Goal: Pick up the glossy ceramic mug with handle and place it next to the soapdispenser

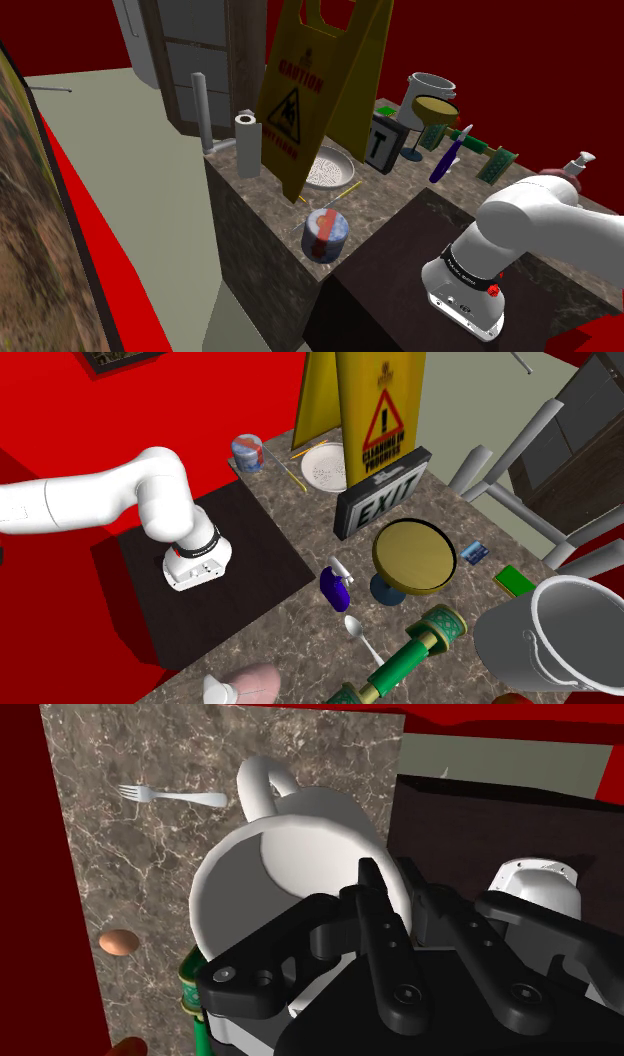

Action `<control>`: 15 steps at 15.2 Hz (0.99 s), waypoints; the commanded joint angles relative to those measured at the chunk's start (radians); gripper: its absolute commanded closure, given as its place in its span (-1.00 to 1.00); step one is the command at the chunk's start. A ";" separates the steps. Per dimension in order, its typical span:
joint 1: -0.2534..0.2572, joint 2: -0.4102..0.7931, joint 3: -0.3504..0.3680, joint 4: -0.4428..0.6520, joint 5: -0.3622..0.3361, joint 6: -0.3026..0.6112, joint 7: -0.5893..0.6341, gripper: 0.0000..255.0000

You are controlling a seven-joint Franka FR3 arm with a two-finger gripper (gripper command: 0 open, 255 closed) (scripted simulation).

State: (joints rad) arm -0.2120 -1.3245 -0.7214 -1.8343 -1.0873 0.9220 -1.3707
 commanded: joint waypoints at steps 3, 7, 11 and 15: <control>0.003 -0.012 -0.044 0.038 -0.052 0.018 -0.068 1.00; -0.032 -0.042 -0.069 -0.027 -0.054 0.056 -0.062 1.00; -0.072 -0.063 -0.100 -0.089 -0.054 0.101 -0.062 1.00; -0.114 -0.077 -0.135 -0.148 -0.055 0.149 -0.064 1.00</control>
State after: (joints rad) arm -0.2974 -1.3262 -0.8403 -1.9787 -1.1371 1.0559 -1.4309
